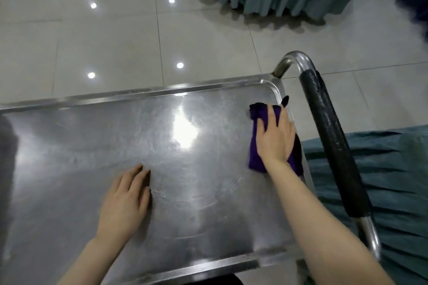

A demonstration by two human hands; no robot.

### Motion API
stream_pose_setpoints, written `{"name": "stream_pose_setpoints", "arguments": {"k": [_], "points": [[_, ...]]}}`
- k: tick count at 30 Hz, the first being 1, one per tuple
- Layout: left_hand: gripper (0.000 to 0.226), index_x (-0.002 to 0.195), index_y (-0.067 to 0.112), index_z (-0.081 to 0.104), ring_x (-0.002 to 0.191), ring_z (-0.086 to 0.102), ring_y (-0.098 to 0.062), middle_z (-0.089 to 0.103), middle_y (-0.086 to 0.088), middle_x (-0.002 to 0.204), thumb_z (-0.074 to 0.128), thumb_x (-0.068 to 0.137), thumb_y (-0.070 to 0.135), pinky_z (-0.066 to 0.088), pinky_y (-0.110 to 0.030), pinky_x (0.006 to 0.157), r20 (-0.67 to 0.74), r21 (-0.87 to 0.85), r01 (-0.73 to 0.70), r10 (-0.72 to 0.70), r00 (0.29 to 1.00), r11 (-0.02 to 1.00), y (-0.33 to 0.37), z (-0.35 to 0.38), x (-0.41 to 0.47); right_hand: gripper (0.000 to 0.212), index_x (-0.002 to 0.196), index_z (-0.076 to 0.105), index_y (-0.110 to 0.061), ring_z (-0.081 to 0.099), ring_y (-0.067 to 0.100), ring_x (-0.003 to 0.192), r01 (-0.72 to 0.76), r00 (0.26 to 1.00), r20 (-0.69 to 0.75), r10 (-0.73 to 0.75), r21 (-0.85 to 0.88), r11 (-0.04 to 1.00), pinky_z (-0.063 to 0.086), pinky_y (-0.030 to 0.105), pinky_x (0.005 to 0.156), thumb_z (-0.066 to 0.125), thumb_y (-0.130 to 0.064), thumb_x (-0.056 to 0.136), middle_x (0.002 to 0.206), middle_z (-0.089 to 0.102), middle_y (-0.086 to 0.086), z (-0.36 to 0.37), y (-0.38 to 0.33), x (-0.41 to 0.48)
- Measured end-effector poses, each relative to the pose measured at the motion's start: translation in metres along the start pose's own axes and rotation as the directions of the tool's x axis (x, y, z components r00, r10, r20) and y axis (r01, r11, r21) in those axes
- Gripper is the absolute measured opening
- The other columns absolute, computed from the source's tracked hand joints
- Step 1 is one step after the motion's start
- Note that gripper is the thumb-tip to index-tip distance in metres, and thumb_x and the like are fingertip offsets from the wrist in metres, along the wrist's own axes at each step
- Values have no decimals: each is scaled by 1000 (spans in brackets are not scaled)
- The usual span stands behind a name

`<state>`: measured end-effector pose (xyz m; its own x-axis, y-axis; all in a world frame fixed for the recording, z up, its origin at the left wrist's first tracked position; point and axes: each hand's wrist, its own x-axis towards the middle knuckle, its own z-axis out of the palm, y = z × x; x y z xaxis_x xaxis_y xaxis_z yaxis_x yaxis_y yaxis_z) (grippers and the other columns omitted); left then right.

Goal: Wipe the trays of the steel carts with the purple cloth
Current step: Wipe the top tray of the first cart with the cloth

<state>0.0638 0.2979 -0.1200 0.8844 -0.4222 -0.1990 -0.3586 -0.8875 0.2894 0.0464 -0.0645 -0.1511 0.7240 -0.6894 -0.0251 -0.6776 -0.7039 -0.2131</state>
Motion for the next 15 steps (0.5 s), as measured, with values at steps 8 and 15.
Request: {"name": "stream_pose_setpoints", "arguments": {"k": [8,15], "points": [[64,127,4,60,115,57,-36,53,-12,139,22,99,47,48,-48,98,34,-10,-23,23,999,1000,0,-5,-8,56,154,24,-20,14,28,148,490,849,154,-506,131,862,11,43,120,34,-39,102,160,18,15,43,-165,-91],[65,126,7,62,114,56,-35,53,-10,139,21,99,49,48,-47,95,-22,-19,35,-36,999,999,-18,-7,-11,52,146,41,-23,41,36,132,423,898,66,-435,138,895,32,44,109,46,-39,97,155,32,15,39,-122,-29]]}}
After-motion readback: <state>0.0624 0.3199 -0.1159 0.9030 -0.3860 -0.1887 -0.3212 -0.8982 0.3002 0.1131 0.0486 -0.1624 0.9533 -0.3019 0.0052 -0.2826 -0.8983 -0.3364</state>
